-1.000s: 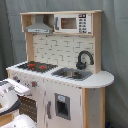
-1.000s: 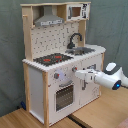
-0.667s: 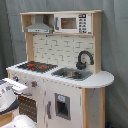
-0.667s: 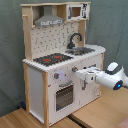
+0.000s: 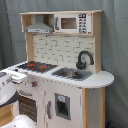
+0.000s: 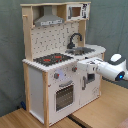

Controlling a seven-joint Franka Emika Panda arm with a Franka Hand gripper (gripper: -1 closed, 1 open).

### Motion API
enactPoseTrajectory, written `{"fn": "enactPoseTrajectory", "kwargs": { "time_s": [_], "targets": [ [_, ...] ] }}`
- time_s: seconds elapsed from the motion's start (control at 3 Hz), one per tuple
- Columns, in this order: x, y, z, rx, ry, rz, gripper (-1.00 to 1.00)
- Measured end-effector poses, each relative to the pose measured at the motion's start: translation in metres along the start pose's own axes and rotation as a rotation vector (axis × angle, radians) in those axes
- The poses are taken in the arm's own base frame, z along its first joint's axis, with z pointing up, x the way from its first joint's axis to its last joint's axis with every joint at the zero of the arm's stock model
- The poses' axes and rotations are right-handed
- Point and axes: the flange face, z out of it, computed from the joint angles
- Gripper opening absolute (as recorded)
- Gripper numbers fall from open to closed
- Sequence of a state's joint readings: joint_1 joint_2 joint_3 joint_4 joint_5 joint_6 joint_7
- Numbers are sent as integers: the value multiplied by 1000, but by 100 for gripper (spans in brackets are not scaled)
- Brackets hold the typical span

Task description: Play with the kitchen

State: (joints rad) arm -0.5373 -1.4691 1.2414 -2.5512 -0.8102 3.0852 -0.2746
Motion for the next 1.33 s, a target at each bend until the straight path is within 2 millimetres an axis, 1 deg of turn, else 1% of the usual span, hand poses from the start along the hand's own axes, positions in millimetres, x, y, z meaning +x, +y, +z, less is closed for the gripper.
{"fn": "enactPoseTrajectory", "kwargs": {
  "time_s": [0.33,0.67,1.0,1.33],
  "targets": [
    [-15,18,-1,-27,15,-36,100],
    [-37,38,1,-53,17,-75,100],
    [-67,56,10,-73,1,-104,100],
    [-92,67,20,-84,-8,-124,100]
  ]
}}
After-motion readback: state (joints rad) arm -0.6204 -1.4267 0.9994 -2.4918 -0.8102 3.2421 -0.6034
